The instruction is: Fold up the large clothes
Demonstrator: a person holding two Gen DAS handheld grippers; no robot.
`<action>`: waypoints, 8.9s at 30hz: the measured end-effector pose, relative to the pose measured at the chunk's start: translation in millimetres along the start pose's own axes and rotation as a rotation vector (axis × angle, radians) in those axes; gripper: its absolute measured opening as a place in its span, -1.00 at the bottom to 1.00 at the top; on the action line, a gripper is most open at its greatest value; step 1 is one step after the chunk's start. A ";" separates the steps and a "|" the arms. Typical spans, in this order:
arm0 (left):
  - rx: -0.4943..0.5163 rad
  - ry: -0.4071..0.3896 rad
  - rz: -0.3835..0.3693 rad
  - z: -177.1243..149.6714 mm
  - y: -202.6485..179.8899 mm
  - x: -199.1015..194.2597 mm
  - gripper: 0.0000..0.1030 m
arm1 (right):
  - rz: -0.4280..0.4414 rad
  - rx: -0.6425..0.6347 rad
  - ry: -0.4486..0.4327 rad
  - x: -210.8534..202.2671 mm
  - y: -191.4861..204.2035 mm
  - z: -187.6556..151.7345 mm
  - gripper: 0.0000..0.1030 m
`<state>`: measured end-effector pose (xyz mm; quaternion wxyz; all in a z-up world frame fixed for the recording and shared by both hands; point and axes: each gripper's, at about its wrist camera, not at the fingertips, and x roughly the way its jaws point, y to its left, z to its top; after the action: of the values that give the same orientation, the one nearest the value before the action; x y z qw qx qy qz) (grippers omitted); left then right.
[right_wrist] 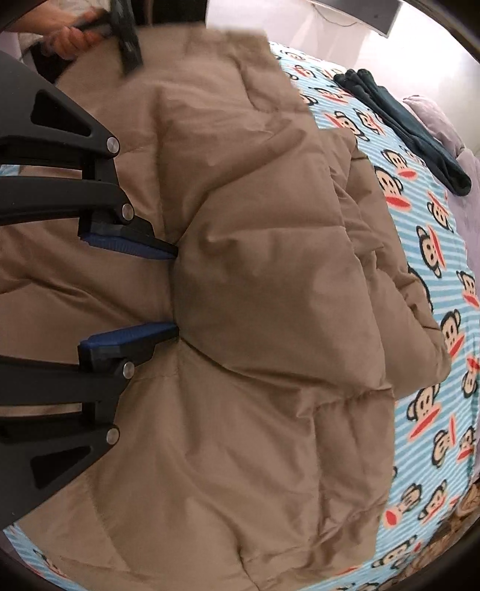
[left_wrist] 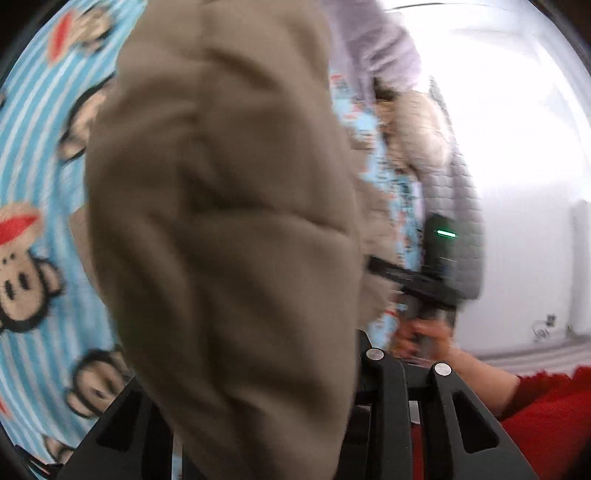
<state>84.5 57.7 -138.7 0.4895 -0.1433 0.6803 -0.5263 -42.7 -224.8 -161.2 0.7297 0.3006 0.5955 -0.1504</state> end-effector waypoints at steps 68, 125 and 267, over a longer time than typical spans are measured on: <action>0.491 -0.032 0.881 107.3 -249.3 383.1 0.84 | 0.311 0.647 -0.249 -99.0 -295.3 -160.7 -0.24; -0.079 -0.232 0.848 -41.5 -163.5 207.6 1.00 | 0.046 -0.066 0.056 -107.0 -244.2 -40.4 -0.09; 0.517 -0.211 0.922 193.3 -176.9 277.0 0.30 | 0.177 -0.046 -0.031 23.3 -147.4 2.3 -0.64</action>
<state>52.8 -322.0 -123.6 0.7549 0.2433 0.4678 -0.3900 -120.3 -337.0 -221.6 0.7558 0.3330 0.5587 -0.0763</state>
